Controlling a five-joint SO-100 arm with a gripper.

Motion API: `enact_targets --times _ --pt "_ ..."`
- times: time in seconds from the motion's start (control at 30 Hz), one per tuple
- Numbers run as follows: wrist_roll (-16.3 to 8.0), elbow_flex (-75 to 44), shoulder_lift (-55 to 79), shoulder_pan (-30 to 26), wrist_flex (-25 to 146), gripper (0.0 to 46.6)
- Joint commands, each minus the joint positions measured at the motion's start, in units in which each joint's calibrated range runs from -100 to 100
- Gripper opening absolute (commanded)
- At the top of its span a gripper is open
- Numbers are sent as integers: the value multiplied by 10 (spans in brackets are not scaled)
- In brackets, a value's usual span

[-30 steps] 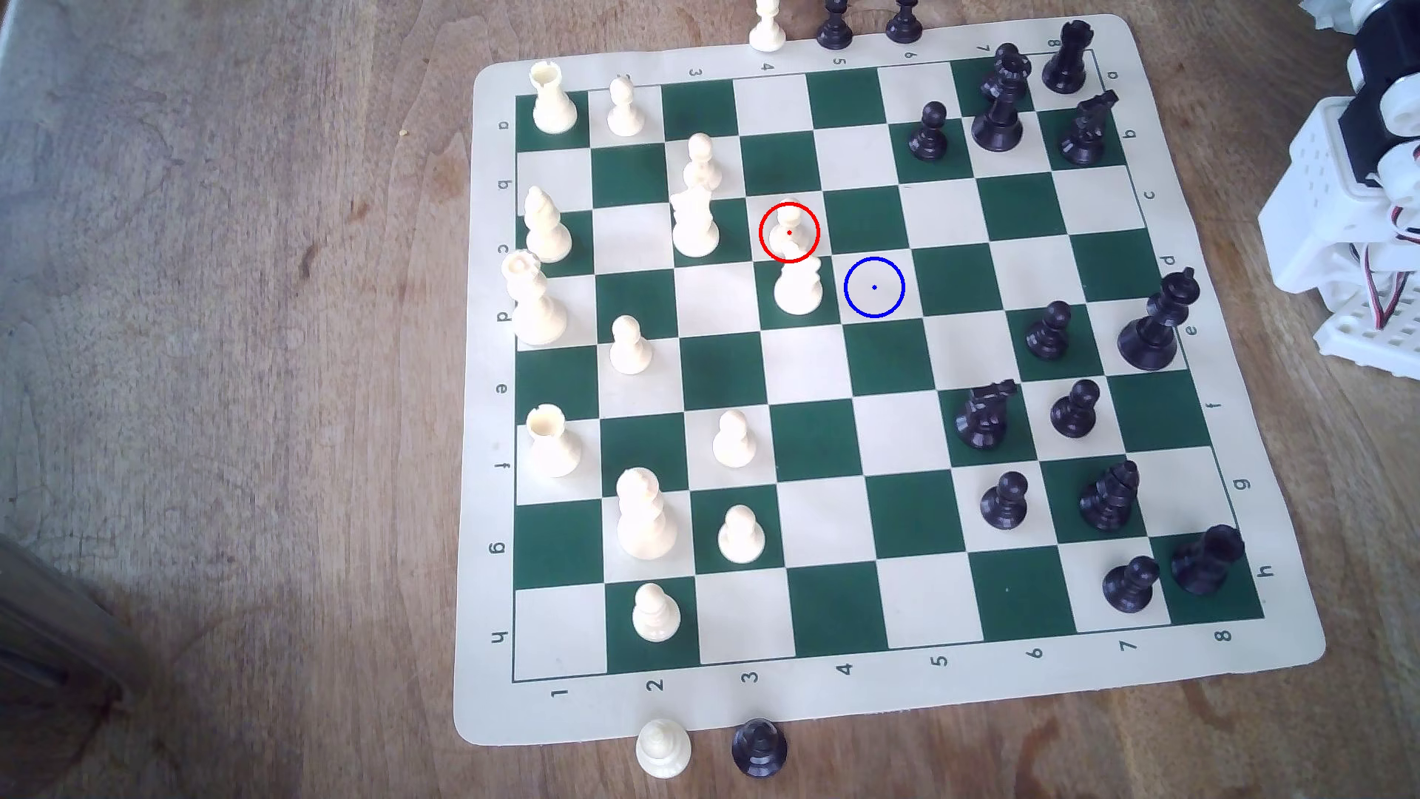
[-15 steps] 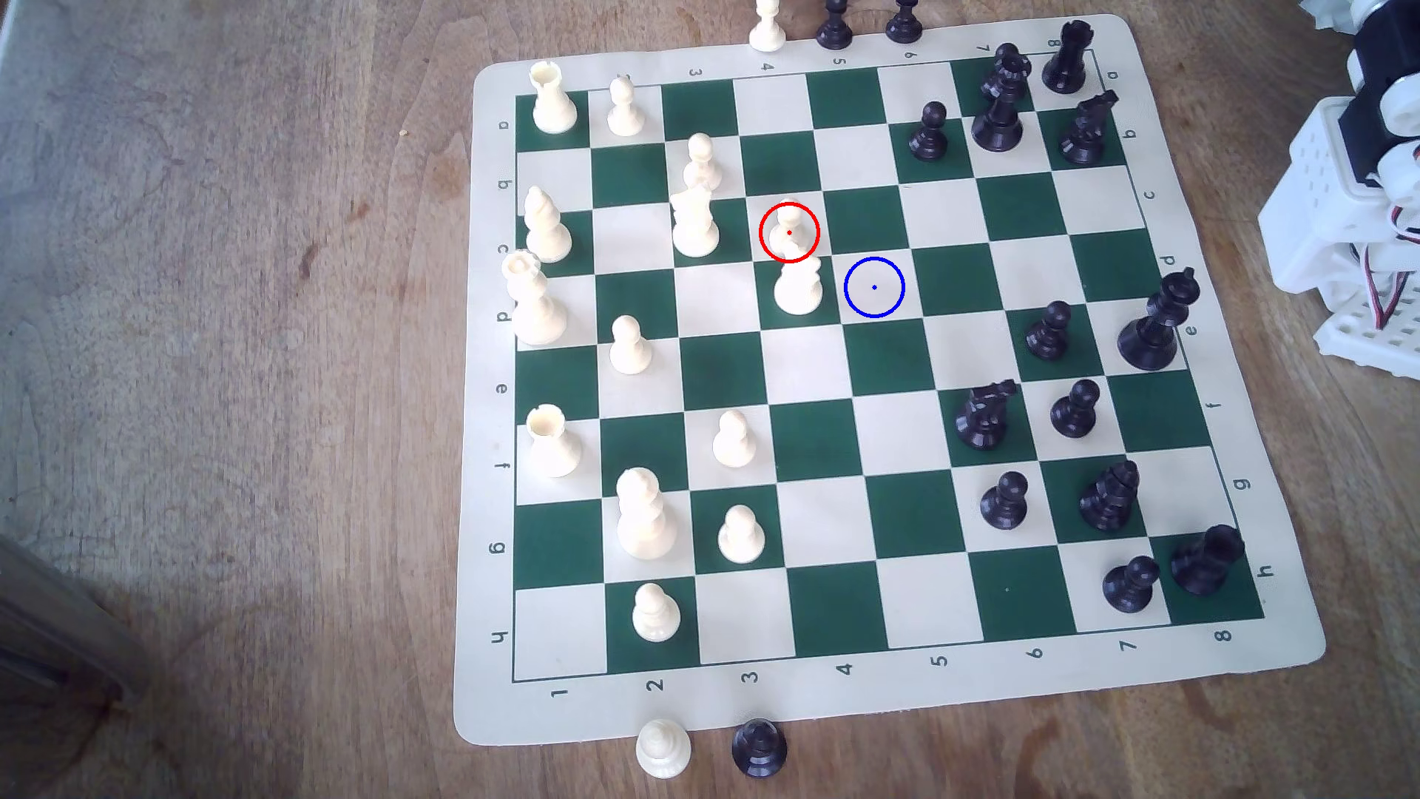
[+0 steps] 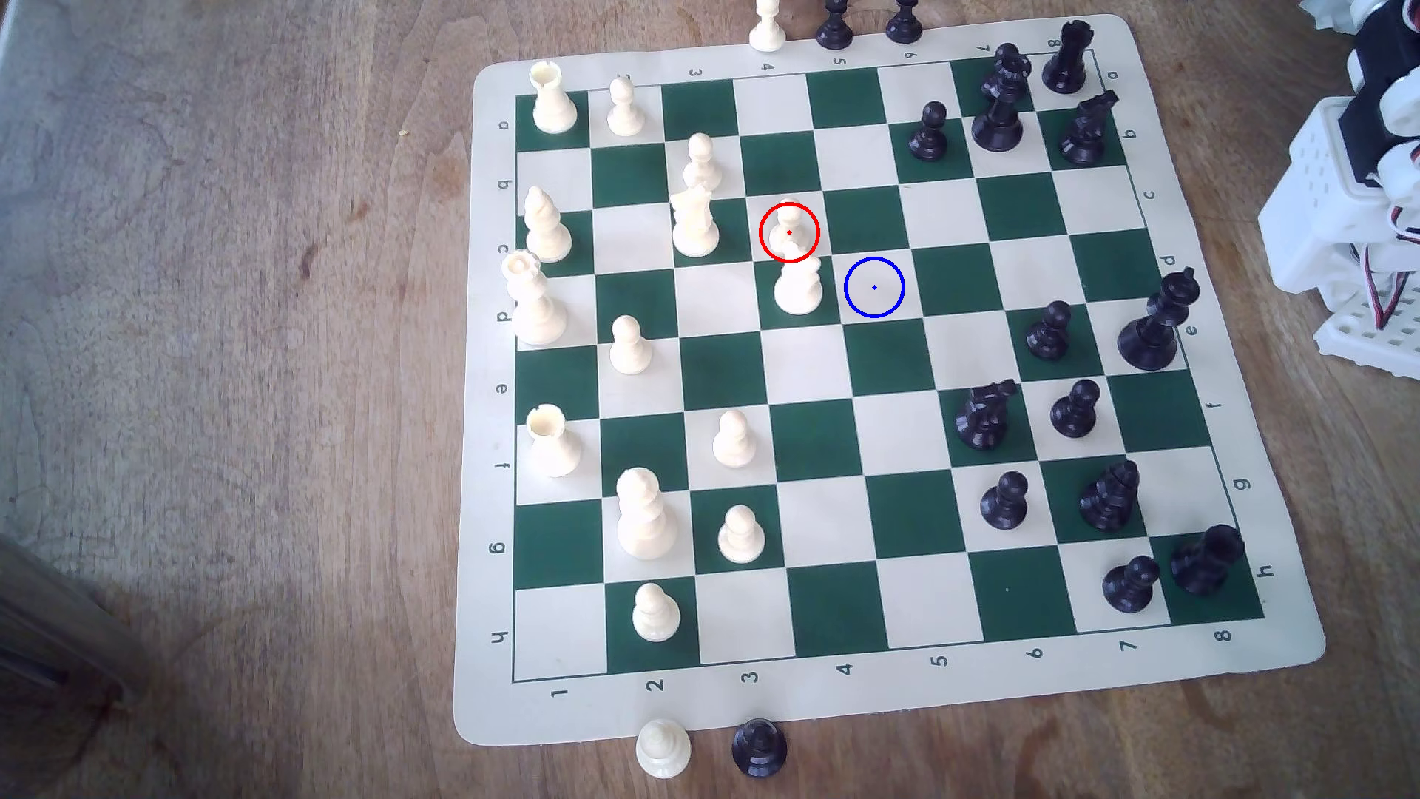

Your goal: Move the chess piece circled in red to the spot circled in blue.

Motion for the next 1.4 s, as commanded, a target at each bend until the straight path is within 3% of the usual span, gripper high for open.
enact_targets --times 0.0,0.1,0.23,0.33,0.43,0.6,0.63,0.67,0.7,0.73,0.77,0.9,0.97,1.1,1.2,1.37 --pt "12 9 -3 -9 316 2" --pt "9 3 -2 3 526 2" --pt "-38 -92 -2 32 821 15" --pt "-49 -139 3 33 925 30" --pt "-70 -248 68 27 1062 46" --pt "-81 -450 238 18 1231 33" --pt "-86 -507 290 7 1273 48" --pt "-87 -534 321 4 1290 82" --pt "-99 -557 349 4 1294 162" --pt "-103 -574 377 5 1297 201" --pt "-100 -584 402 7 1296 208" --pt "-98 -625 535 24 1261 196" --pt "-97 -636 617 38 1223 145" --pt "-98 -659 708 52 1199 90" --pt "-100 -676 748 53 1193 84" --pt "-108 -686 784 56 1176 113"
